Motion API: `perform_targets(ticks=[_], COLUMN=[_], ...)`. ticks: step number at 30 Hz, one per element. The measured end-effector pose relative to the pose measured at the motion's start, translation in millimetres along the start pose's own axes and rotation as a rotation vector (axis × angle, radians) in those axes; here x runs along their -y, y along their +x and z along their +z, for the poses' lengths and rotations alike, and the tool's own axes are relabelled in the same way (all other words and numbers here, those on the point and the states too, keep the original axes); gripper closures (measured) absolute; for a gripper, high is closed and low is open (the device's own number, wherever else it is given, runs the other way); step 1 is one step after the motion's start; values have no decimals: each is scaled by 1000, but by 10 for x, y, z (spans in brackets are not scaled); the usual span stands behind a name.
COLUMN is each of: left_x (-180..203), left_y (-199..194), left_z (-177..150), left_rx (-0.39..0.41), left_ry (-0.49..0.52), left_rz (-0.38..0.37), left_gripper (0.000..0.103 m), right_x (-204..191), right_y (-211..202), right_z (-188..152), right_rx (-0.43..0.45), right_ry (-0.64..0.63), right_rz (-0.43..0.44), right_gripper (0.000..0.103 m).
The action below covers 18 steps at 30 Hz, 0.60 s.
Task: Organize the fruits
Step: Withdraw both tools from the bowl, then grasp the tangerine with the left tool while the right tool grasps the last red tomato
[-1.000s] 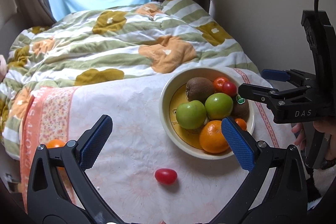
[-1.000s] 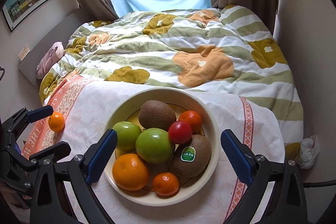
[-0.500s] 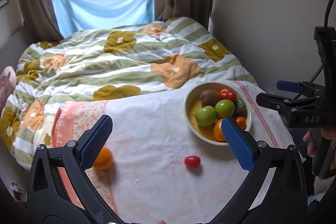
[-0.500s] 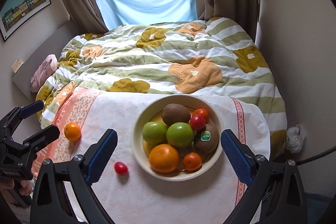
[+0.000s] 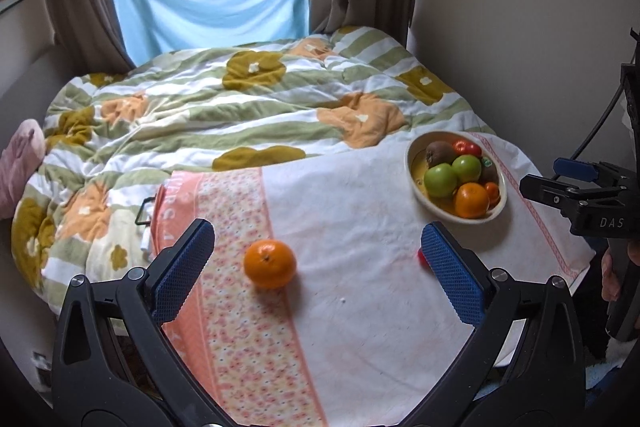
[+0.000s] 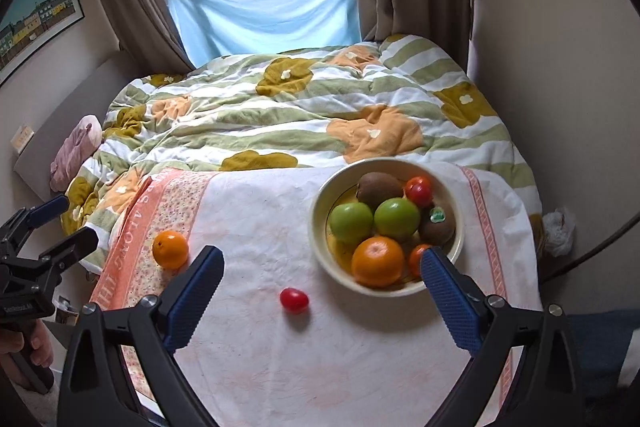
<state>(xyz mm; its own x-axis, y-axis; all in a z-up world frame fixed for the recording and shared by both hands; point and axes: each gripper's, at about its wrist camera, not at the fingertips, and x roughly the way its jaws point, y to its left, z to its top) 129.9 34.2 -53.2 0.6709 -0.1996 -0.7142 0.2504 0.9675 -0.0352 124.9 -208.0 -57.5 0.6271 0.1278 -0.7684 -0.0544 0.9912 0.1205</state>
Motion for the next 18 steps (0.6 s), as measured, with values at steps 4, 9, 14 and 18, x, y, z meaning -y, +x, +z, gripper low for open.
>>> perform_targets(ticks=[4, 9, 14, 18], left_x=[-235, -510, -668, -687], left_y=[106, 423, 836, 1134], left_z=[-101, -227, -347, -443], left_rx=[-29, -87, -143, -189], left_ry=[8, 22, 50, 73], left_rz=[-30, -82, -113, -124], left_gripper=[0, 0, 0, 0], right_x=[-125, -271, -397, -459], right_y=[125, 334, 631, 869], right_z=[-108, -278, -456, -575], right_rx=[-35, -70, -108, -156], right_ry=[65, 119, 152, 149], right_rz=[-21, -68, -92, -114], right_gripper=[4, 4, 4, 4])
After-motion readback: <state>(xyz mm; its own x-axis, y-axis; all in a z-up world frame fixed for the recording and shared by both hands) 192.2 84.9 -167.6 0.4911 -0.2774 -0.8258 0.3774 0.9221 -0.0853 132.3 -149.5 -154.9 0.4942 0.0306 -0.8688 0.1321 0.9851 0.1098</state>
